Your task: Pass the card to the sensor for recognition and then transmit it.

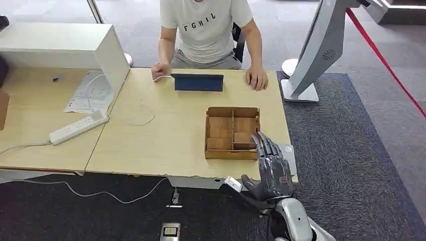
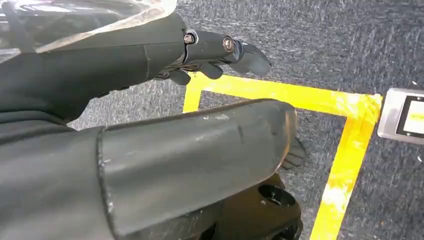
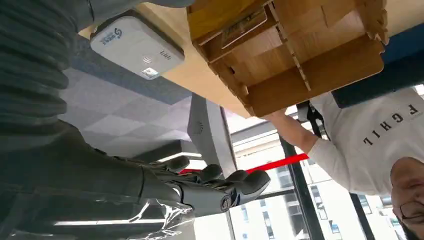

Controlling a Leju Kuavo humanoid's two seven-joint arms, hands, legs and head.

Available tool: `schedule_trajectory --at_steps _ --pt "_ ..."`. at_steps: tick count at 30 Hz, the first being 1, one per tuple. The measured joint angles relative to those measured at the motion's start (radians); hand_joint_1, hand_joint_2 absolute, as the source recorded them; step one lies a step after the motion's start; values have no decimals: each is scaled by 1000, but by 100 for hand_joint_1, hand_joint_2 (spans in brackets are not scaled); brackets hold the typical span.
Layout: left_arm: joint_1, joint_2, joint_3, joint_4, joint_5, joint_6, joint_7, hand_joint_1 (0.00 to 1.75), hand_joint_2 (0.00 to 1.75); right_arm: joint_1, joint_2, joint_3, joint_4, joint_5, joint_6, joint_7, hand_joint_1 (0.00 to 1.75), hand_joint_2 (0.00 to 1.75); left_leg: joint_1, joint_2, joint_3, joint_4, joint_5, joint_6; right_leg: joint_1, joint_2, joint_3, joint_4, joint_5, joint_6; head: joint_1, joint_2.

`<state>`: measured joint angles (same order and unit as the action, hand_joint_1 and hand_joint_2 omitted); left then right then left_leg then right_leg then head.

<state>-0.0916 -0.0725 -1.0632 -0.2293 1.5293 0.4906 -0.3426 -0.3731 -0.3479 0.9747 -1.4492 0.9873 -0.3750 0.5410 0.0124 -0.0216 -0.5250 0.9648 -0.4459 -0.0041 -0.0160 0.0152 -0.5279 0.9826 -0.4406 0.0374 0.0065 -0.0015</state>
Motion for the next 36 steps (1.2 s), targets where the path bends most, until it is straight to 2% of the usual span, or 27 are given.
schedule_trajectory --at_steps 7,15,20,36 --pt "0 1 0 0 -14 -7 -5 0 0 -31 25 4 40 -27 28 23 0 175 0 0 0 0 0 0 0 0 0 0 0 0 0 0" --pt "0 4 0 0 -13 -11 3 0 0 -64 35 16 81 -2 26 49 0 175 0 0 0 0 0 0 0 0 0 0 0 0 0 0" --pt "-1 8 0 0 -11 -17 15 0 0 -90 41 24 118 -18 31 39 0 175 0 0 0 0 0 0 0 0 0 0 0 0 0 0" --pt "-1 10 0 0 -6 -15 4 0 0 -137 74 60 213 -31 27 15 0 175 0 0 0 0 0 0 0 0 0 0 0 0 0 0"
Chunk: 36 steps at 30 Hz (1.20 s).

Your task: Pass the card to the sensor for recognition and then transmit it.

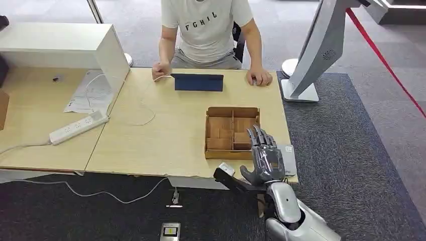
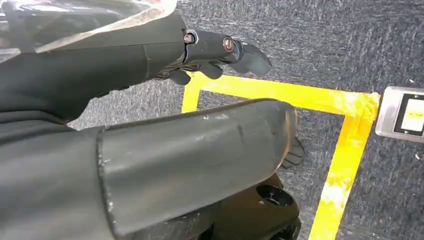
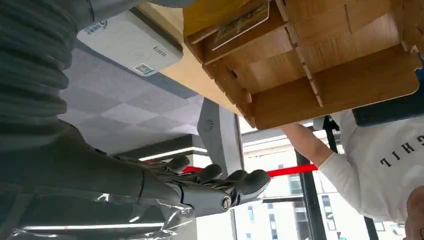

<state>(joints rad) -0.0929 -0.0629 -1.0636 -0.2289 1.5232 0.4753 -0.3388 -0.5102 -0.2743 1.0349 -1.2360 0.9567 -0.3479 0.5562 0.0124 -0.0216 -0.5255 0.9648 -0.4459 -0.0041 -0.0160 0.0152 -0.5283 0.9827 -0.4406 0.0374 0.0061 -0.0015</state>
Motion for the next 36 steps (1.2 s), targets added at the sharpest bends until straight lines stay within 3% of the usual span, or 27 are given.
schedule_trajectory --at_steps 19,36 --pt "-1 1 0 0 13 8 14 0 0 -81 55 52 175 -61 -4 -66 0 175 0 0 0 0 0 0 0 0 0 0 0 0 0 0" --pt "0 1 0 0 23 26 2 0 0 -107 78 88 282 -101 -5 -56 0 175 0 0 0 0 0 0 0 0 0 0 0 0 0 0"
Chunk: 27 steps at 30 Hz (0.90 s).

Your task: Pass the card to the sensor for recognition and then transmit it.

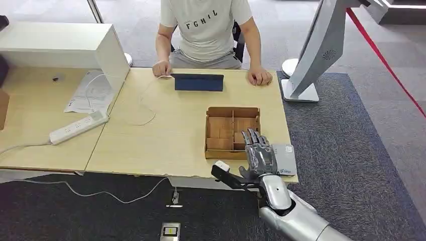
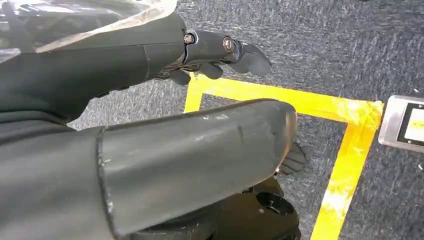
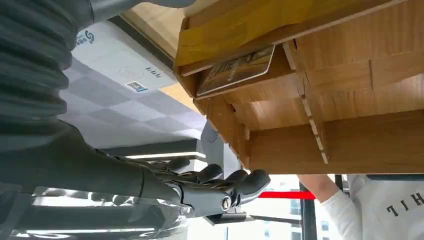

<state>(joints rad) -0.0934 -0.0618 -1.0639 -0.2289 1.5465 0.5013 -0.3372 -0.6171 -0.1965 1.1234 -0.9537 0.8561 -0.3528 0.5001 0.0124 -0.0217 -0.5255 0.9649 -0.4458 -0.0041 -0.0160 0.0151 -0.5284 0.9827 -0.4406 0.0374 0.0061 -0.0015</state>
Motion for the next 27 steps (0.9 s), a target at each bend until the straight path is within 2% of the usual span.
schedule_trajectory --at_steps 9,27 --pt "0 0 0 0 8 -5 -6 0 0 -18 14 16 54 -32 -26 -36 0 175 0 0 0 0 0 0 0 0 0 0 0 0 0 0" --pt "0 3 0 0 10 5 16 0 0 -36 23 33 109 -42 -39 -44 0 175 0 0 0 0 0 0 0 0 0 0 0 0 0 0"
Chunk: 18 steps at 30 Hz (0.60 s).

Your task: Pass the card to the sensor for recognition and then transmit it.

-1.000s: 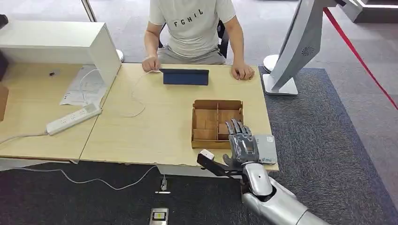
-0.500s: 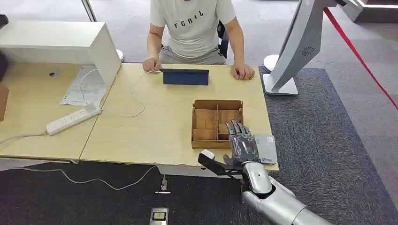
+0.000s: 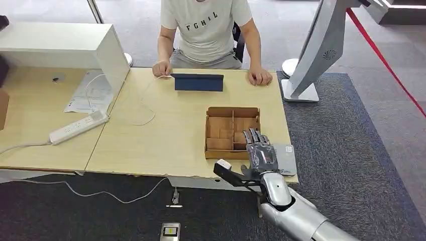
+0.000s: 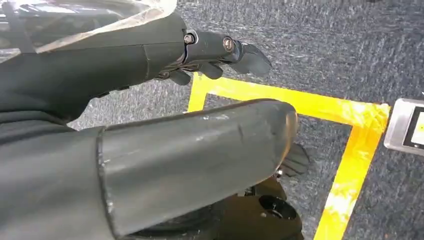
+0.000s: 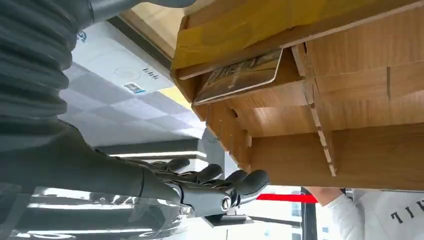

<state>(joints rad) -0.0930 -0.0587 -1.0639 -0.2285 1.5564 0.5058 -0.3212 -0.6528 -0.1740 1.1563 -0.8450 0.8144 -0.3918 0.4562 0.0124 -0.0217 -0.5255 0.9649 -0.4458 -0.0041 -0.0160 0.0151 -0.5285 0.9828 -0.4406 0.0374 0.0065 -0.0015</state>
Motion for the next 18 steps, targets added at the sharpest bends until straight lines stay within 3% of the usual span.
schedule_trajectory --at_steps 12,18 --pt "0 1 0 0 13 23 -1 0 0 -10 20 22 20 -1 0 -19 0 175 0 0 0 0 0 0 0 0 0 0 0 0 0 0" --pt "0 1 0 0 12 16 -15 0 0 -10 24 31 22 0 3 2 0 175 0 0 0 0 0 0 0 0 0 0 0 0 0 0"
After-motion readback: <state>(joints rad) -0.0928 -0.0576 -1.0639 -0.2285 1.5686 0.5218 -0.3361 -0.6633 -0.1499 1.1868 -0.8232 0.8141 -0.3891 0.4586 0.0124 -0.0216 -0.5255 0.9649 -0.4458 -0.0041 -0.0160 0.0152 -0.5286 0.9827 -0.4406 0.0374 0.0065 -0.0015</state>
